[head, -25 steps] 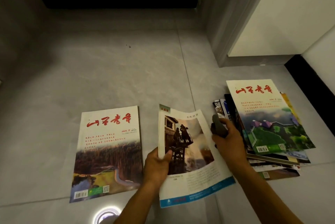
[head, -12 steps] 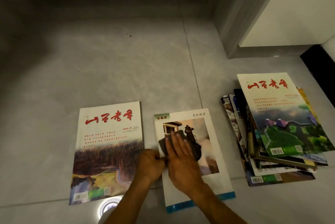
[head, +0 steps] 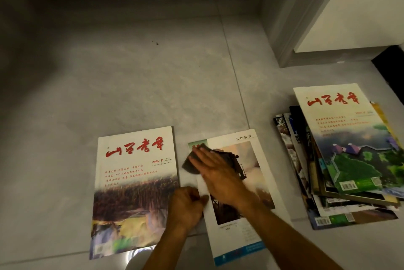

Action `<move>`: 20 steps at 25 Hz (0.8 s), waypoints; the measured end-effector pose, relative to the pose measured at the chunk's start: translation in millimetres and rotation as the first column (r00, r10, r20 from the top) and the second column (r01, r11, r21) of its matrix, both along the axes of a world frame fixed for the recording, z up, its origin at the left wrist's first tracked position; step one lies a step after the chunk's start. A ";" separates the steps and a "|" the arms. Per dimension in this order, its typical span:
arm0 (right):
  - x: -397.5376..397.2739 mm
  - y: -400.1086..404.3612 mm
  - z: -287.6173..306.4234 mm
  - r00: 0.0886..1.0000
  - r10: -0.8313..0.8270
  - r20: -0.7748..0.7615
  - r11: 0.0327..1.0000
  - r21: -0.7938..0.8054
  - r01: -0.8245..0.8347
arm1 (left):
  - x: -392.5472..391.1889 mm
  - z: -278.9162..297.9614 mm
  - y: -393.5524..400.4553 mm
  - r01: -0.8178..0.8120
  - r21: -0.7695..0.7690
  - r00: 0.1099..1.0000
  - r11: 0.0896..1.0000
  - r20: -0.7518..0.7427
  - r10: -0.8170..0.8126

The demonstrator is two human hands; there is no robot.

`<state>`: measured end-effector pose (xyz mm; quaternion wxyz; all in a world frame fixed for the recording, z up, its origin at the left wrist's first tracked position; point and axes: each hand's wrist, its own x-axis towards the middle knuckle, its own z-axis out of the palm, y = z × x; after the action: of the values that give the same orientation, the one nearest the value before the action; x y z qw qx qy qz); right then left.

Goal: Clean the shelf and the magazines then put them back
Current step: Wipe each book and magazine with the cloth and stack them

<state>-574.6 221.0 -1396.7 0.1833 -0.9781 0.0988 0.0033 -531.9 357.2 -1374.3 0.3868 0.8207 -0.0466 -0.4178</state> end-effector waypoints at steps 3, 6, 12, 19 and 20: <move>-17.5 -57.3 -8.3 0.892 -0.451 0.027 0.893 0.011 0.451 | 3.8 -4.4 0.6 -0.051 -0.003 0.998 0.999 -0.036 0.051; -3.1 -35.7 -8.6 0.737 -0.676 0.006 0.735 -0.059 0.675 | 1.6 -7.8 0.9 -0.025 0.021 1.000 0.999 0.003 0.025; 13.4 -10.2 1.9 0.999 -0.005 0.035 0.993 0.115 0.001 | 3.0 -1.8 1.0 -0.026 -0.039 0.999 0.999 -0.031 0.024; -0.4 20.8 -7.0 0.956 -0.289 0.043 0.952 0.122 0.282 | 2.2 -2.1 5.9 -0.043 -0.046 0.999 0.998 -0.032 0.041; -11.5 34.3 -7.1 0.993 -0.100 0.056 0.990 0.106 0.094 | 3.3 -0.7 8.4 -0.014 -0.075 1.000 0.997 -0.016 0.013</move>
<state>-586.2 255.3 -1403.8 0.2362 -0.9610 0.1402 -0.0302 -528.6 365.6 -1375.1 0.4205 0.8027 -0.0535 -0.4195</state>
